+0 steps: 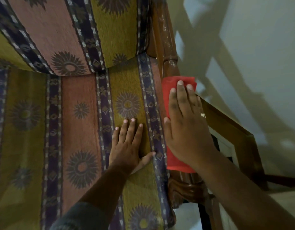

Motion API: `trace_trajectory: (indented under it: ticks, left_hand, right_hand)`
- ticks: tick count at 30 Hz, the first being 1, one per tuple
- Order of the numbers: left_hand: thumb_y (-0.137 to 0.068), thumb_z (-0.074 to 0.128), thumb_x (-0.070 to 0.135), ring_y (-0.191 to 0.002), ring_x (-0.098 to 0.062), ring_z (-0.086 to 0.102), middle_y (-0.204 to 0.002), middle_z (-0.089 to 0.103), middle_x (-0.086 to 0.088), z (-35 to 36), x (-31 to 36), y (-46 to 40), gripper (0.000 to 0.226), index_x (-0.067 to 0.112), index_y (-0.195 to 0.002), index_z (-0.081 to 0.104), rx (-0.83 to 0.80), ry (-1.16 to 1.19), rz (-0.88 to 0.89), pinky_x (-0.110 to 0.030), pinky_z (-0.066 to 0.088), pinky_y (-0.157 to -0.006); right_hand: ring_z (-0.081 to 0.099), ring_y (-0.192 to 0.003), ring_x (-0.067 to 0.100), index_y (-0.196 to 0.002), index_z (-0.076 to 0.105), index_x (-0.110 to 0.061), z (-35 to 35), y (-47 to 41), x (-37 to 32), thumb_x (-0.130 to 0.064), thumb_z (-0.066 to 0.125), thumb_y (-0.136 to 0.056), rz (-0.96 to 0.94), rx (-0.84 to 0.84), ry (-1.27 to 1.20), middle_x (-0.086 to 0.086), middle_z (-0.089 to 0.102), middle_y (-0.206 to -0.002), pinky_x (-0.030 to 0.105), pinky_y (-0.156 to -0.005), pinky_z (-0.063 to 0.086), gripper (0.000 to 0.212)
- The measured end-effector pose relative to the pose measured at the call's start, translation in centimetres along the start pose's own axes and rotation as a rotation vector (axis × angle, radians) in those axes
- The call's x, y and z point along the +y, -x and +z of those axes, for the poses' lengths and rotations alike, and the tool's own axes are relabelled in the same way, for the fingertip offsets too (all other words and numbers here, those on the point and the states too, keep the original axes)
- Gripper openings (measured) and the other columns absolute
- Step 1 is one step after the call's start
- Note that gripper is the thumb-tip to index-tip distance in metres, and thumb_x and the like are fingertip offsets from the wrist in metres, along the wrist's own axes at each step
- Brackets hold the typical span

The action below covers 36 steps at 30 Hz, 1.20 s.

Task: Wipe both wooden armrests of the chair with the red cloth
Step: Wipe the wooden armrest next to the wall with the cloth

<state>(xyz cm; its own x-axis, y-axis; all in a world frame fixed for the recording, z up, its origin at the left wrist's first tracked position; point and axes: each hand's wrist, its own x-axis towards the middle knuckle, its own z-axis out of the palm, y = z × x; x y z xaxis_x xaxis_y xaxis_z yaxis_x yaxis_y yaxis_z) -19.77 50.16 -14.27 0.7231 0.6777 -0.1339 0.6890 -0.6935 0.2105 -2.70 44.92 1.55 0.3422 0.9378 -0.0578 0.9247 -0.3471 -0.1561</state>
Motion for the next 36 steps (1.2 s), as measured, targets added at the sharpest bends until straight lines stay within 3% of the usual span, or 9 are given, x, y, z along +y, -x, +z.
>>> trace_trajectory:
  ticks: [4,8,11,15,18,26,29,32,36]
  left_hand:
    - [-0.082,0.027,0.088,-0.154,-0.033,0.008,-0.166,0.013,-0.013,0.1,0.0,0.0,0.105,0.016,-0.158,0.017,0.013,0.007,0.002,-0.057,0.012,-0.122]
    - [-0.081,0.028,0.089,-0.154,-0.032,0.005,-0.167,0.011,-0.012,0.2,-0.1,0.0,0.106,0.017,-0.158,0.015,0.006,0.006,-0.005,-0.056,0.008,-0.123]
    - [-0.081,0.029,0.088,-0.154,-0.032,0.005,-0.167,0.011,-0.012,0.4,-0.1,0.0,0.106,0.018,-0.158,0.015,0.012,0.015,-0.009,-0.056,0.008,-0.123]
    - [-0.081,0.031,0.088,-0.154,-0.032,0.006,-0.166,0.014,-0.012,0.5,-0.3,-0.1,0.105,0.017,-0.158,0.017,0.043,0.03,0.0,-0.056,0.01,-0.123]
    - [-0.081,0.03,0.088,-0.154,-0.032,0.005,-0.167,0.014,-0.012,0.6,-0.3,0.0,0.105,0.017,-0.158,0.017,0.043,0.03,0.001,-0.055,0.008,-0.123]
    - [-0.082,0.027,0.088,-0.154,-0.031,0.004,-0.167,0.011,-0.012,0.4,-0.2,0.0,0.105,0.017,-0.158,0.014,0.019,0.009,-0.001,-0.056,0.008,-0.123]
    - [-0.082,0.024,0.088,-0.154,-0.032,0.003,-0.167,0.01,-0.012,0.3,-0.2,0.0,0.105,0.017,-0.158,0.014,0.012,-0.002,0.001,-0.056,0.007,-0.123]
    - [-0.082,0.024,0.088,-0.154,-0.032,0.005,-0.167,0.011,-0.012,0.0,-0.1,-0.1,0.104,0.017,-0.158,0.015,0.01,0.001,-0.002,-0.056,0.008,-0.123]
    - [-0.082,0.025,0.088,-0.154,-0.032,0.005,-0.167,0.01,-0.012,-0.1,-0.5,-0.1,0.105,0.017,-0.158,0.014,0.014,-0.01,-0.01,-0.056,0.007,-0.123]
  right_hand:
    - [0.0,-0.152,0.034,-0.155,0.003,-0.007,-0.5,-3.9,0.6,-0.04,0.034,-0.1,-0.055,-0.011,-0.005,0.017,0.001,-0.166,0.05,-0.121,0.015,0.072]
    - [0.006,-0.152,0.033,-0.156,-0.006,-0.01,-0.6,-6.7,0.6,-0.053,0.036,-0.099,0.133,-0.001,-0.201,0.016,-0.003,-0.166,0.042,-0.116,0.008,0.083]
    - [0.0,-0.152,0.035,-0.155,-0.001,-0.005,-0.6,-6.4,0.3,-0.056,0.025,-0.1,0.162,0.053,-0.014,0.02,0.002,-0.165,0.056,-0.12,-0.002,0.079]
    - [-0.004,-0.152,0.036,-0.153,0.007,0.002,-0.7,-6.4,-0.2,-0.047,0.025,-0.102,0.017,0.103,0.09,0.024,0.001,-0.164,0.05,-0.122,0.0,0.073]
    - [0.001,-0.152,0.036,-0.154,0.008,0.001,-0.6,-7.1,0.5,-0.045,0.03,-0.1,-0.044,0.065,0.031,0.024,0.003,-0.164,0.044,-0.12,0.009,0.074]
    - [-0.004,-0.153,0.026,-0.156,-0.002,-0.008,-0.8,-6.8,1.1,-0.037,0.03,-0.105,0.095,0.028,-0.293,0.012,-0.009,-0.166,0.029,-0.115,0.003,0.067]
    - [-0.009,-0.153,0.027,-0.156,-0.001,-0.009,-0.2,-1.5,0.7,-0.035,0.027,-0.105,0.005,0.031,-0.189,0.012,-0.008,-0.166,0.039,-0.119,0.004,0.064]
    - [-0.006,-0.153,0.03,-0.156,0.006,-0.006,0.5,5.0,0.4,-0.03,0.03,-0.102,-0.1,0.024,-0.037,0.015,0.0,-0.166,0.055,-0.121,0.019,0.064]
    - [0.0,-0.153,0.033,-0.155,0.011,-0.002,1.3,9.3,0.3,-0.029,0.034,-0.101,-0.143,-0.004,-0.02,0.017,0.003,-0.166,0.056,-0.119,0.022,0.065]
